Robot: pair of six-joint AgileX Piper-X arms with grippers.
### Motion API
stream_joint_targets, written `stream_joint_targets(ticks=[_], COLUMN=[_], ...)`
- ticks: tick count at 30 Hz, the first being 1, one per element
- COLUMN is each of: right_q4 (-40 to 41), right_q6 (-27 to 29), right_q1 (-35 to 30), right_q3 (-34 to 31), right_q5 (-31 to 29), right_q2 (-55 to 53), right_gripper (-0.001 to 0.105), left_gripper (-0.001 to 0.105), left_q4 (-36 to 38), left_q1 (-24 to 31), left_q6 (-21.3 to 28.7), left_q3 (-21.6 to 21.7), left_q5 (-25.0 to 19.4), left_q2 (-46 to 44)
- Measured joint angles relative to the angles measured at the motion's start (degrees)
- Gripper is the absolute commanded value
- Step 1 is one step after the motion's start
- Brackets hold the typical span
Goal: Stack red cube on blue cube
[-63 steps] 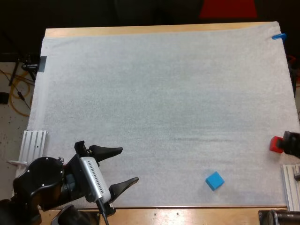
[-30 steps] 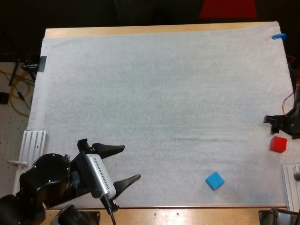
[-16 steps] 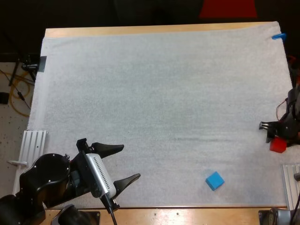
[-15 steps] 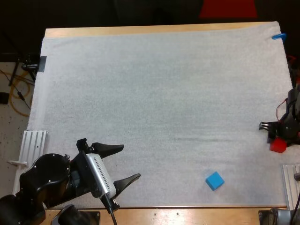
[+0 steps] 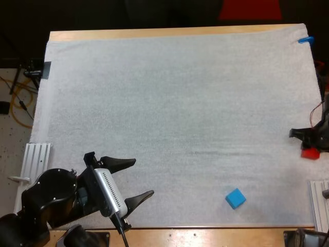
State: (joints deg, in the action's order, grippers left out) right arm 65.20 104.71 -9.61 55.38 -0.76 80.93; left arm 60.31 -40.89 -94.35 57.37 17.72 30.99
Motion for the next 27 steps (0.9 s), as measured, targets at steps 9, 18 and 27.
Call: stream_joint_targets(ticks=[9,18,27], right_q4=[5.60,9.97,9.48], right_q6=[-0.96,-8.01,-18.22], right_q1=[13.40,31.66,48.74], right_q3=[0.00,0.00,0.00], right_q5=[0.08,0.08,0.76], right_q2=[-13.76,-19.35,-19.35], right_gripper=[0.000,0.000,0.000], left_gripper=[0.069,0.069,0.069], left_q4=[0.00,1.11,2.59], left_q1=[0.00,0.00,0.00], left_q6=[0.00,0.00,0.00], left_q3=[0.00,0.00,0.00], left_q5=[0.00,-0.11,-0.12], left_q2=[0.00,0.00,0.00])
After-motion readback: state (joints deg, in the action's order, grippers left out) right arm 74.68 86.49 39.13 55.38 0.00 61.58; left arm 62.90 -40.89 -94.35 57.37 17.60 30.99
